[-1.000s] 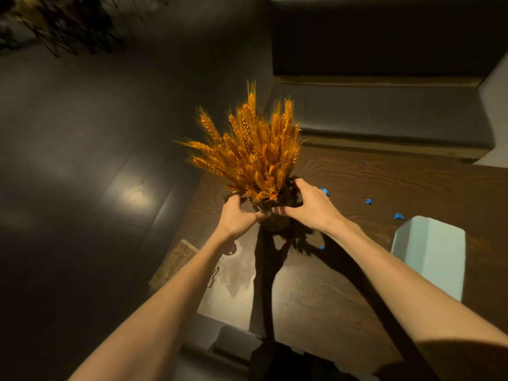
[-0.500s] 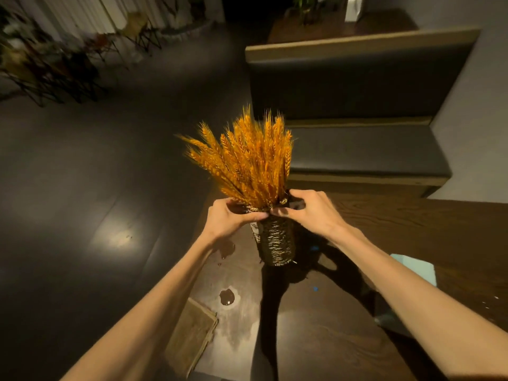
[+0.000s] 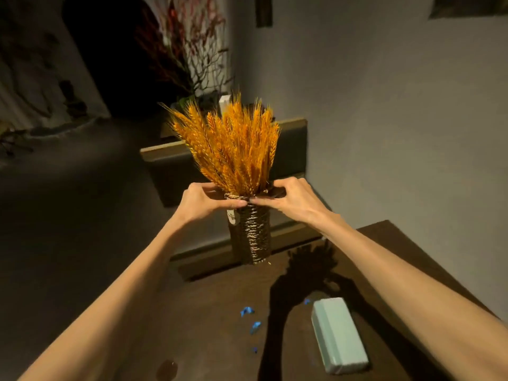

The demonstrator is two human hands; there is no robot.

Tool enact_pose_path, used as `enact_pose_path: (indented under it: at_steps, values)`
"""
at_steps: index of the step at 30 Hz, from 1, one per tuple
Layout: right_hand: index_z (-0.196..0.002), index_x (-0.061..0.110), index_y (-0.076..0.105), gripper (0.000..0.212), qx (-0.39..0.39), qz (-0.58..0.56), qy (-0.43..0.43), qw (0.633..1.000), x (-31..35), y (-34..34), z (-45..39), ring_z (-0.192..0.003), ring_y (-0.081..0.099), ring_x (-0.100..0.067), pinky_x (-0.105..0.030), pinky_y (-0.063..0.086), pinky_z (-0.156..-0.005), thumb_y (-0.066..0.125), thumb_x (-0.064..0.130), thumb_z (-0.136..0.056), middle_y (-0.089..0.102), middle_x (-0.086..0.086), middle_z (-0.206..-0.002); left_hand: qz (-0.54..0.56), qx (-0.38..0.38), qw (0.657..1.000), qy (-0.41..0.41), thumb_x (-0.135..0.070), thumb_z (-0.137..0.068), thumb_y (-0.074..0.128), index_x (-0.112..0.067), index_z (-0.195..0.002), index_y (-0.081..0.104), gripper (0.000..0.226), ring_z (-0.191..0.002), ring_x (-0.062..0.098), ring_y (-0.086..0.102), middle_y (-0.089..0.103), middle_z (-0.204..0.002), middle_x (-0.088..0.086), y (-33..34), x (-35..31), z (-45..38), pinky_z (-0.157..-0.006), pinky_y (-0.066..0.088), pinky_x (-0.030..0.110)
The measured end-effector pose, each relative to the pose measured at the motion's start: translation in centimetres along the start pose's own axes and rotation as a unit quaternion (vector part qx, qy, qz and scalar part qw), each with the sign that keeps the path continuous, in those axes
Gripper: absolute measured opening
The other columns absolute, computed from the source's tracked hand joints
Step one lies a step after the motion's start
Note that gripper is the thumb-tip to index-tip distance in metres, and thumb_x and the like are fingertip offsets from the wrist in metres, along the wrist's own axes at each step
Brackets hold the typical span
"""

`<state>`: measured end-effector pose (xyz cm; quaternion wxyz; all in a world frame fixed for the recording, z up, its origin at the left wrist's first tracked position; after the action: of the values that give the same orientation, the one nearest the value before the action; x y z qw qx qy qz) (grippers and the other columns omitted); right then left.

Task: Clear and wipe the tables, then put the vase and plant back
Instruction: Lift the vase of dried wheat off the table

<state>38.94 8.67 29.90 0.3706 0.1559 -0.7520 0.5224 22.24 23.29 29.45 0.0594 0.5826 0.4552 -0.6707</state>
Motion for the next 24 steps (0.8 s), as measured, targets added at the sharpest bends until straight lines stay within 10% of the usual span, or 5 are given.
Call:
enact_pose_path:
  at_steps: [20,24]
  values:
    - [-0.098,0.019,0.075,0.04,-0.216,0.047,0.241,0.945,-21.3,-21.9,17.1,-0.065,0.065,0.003,-0.015,0.044,-0.053,0.076,0.055,-0.08,0.07,0.013,-0.073,0.09,0.293,0.945,0.11,-0.046,-0.055,0.094,-0.022,-0.103,0.077,0.057,-0.101,0.008,0.071,0.077,-0.103,-0.01,35.2,-16.3,-9.2,-0.095,0.055,0.04]
    - [-0.107,0.02,0.075,0.057,-0.226,0.021,0.286,0.931,-27.0,-22.7,20.2,-0.082,0.073,-0.011,-0.038,0.06,-0.075,0.075,0.066,-0.073,0.077,0.004,-0.087,0.104,0.328,0.936,0.076,-0.032,-0.062,0.093,-0.021,-0.101,0.075,0.044,-0.089,0.004,0.072,0.077,-0.099,-0.008,42.1,-16.2,-8.8,-0.071,0.055,0.02]
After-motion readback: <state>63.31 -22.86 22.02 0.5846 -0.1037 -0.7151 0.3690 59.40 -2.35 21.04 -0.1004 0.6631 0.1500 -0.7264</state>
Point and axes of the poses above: each hand's wrist, its own z-axis away from the middle knuckle, its own y-axis out of the palm, x = y × z, the point moved 6 cm from there along -z, towards the middle knuckle
